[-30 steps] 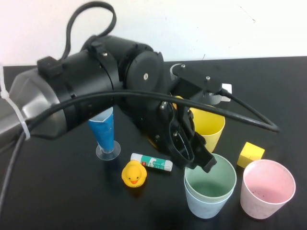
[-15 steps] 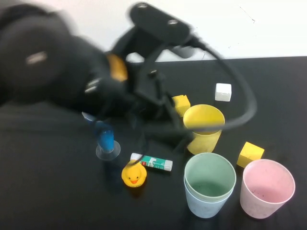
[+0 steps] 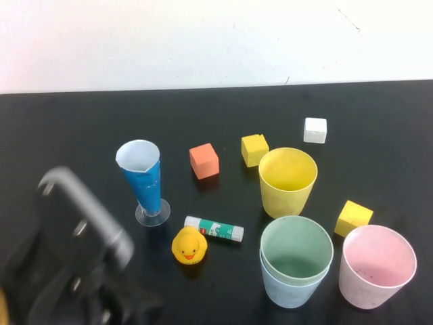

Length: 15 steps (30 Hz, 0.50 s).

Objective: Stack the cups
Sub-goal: Pick up the yellow cup

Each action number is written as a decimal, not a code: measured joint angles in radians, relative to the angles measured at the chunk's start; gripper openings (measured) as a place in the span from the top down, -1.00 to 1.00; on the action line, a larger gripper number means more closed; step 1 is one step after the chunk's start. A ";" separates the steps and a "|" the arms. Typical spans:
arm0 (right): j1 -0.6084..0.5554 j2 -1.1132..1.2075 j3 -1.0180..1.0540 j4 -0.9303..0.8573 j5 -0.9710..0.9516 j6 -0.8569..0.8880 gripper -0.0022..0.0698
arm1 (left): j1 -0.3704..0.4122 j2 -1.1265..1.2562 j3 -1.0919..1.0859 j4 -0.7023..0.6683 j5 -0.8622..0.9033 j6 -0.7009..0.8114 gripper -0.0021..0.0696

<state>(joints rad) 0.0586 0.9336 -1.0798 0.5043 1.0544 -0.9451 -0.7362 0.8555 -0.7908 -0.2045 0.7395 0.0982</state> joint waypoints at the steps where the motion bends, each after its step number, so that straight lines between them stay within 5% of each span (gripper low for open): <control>1: 0.017 0.054 -0.045 0.000 0.041 -0.002 0.95 | 0.000 -0.031 0.040 -0.015 -0.017 0.000 0.94; 15: 0.259 0.585 -0.480 -0.159 0.183 0.103 0.94 | 0.000 -0.243 0.222 -0.091 -0.097 -0.002 0.94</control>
<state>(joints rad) 0.3177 1.5186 -1.5599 0.3453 1.2377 -0.8418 -0.7362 0.6129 -0.5687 -0.2957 0.6422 0.0963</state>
